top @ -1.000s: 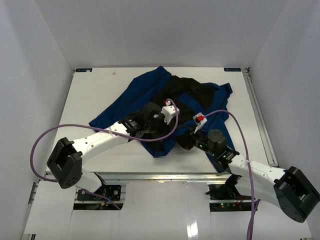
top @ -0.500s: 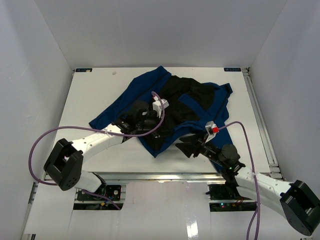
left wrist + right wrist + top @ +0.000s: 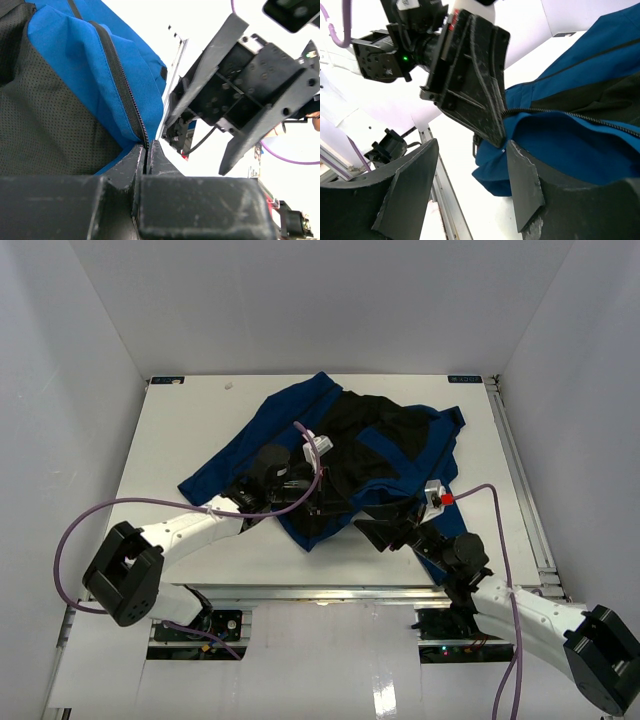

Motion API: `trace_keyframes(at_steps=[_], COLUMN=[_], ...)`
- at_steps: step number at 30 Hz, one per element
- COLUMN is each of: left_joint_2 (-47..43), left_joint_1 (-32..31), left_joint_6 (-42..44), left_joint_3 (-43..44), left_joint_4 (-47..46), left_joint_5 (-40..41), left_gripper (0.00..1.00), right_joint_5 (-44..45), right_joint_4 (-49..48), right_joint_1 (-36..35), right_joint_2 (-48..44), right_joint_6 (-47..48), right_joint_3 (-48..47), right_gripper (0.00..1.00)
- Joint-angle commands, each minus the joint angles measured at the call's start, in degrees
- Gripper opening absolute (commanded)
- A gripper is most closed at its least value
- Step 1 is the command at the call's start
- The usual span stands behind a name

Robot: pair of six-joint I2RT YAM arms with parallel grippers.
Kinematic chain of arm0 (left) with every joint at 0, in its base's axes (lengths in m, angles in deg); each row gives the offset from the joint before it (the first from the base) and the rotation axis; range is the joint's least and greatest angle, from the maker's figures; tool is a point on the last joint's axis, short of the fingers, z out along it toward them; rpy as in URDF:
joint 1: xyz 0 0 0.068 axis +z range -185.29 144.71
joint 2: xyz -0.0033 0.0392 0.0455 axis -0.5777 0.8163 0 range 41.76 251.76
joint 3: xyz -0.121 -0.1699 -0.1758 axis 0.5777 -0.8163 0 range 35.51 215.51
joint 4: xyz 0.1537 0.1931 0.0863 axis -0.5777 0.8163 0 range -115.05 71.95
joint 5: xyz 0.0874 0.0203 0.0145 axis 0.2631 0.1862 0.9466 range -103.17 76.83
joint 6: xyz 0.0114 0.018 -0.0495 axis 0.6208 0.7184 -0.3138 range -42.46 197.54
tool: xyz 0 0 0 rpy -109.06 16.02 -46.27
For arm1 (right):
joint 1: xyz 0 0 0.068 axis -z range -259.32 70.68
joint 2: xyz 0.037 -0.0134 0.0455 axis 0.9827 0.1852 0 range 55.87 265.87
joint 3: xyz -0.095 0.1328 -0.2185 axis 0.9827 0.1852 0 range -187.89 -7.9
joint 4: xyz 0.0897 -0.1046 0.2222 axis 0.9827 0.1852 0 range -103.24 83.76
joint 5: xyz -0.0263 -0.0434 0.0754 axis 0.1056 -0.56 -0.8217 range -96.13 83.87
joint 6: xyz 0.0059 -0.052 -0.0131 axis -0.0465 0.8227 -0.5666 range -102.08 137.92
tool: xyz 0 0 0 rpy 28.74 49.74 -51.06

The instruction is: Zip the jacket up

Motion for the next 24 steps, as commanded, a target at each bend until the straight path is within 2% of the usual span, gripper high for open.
trace_keyframes(at_steps=[1, 14, 24], left_joint_2=[-5.08, -6.92, -6.10], left_joint_1=[0.15, 0.15, -0.03], left_joint_6=[-2.85, -10.54, -13.91], left_joint_3=[-1.54, -7.86, -10.27], left_joint_4=[-3.45, -20.06, -28.70], left_joint_5=[-0.16, -3.82, -5.68], left_gripper=[0.00, 0.00, 0.00], right_joint_5=[0.92, -1.00, 0.02], right_joint_4=[-6.52, -13.31, -15.27], right_joint_1=[-0.51, -2.02, -3.80], right_joint_2=[2.91, 7.67, 12.36], right_joint_6=[-0.43, -0.45, -0.25], right_joint_3=[4.86, 3.78, 0.88], right_gripper=[0.63, 0.66, 0.65])
